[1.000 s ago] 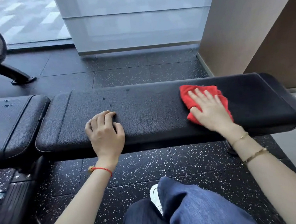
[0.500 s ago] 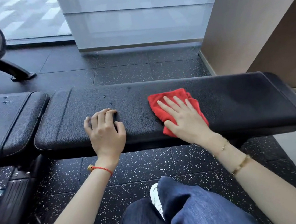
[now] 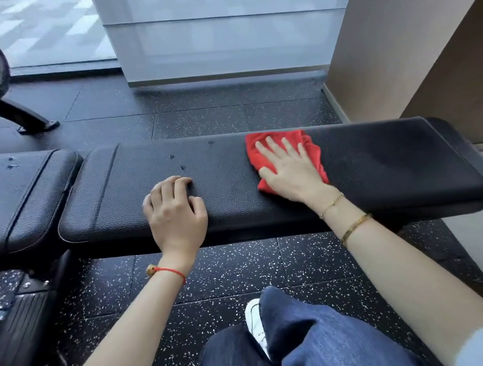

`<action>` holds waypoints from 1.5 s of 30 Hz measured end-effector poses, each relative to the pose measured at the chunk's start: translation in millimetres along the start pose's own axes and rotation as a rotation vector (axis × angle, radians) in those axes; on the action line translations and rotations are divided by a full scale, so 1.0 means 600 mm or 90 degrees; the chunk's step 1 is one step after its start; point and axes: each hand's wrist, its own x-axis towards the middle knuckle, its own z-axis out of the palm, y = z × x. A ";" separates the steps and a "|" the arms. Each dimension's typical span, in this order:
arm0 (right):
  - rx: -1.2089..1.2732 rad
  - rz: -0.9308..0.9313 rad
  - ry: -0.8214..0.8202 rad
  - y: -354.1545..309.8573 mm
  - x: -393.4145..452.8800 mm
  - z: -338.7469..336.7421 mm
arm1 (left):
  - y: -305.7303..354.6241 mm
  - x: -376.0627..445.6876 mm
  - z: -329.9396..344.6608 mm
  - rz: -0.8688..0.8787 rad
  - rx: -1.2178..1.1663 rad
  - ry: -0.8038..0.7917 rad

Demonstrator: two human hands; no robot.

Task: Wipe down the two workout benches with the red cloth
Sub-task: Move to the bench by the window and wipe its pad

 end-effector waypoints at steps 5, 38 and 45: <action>0.022 -0.191 -0.009 0.016 -0.079 0.007 | -0.010 0.005 -0.011 0.027 -0.023 -0.034; -0.003 -0.306 -0.008 -0.151 0.033 0.027 | -0.071 0.029 -0.025 -0.008 0.014 -0.024; 0.007 -0.153 -0.041 -0.122 0.111 0.010 | -0.068 0.028 -0.024 -0.007 0.015 -0.014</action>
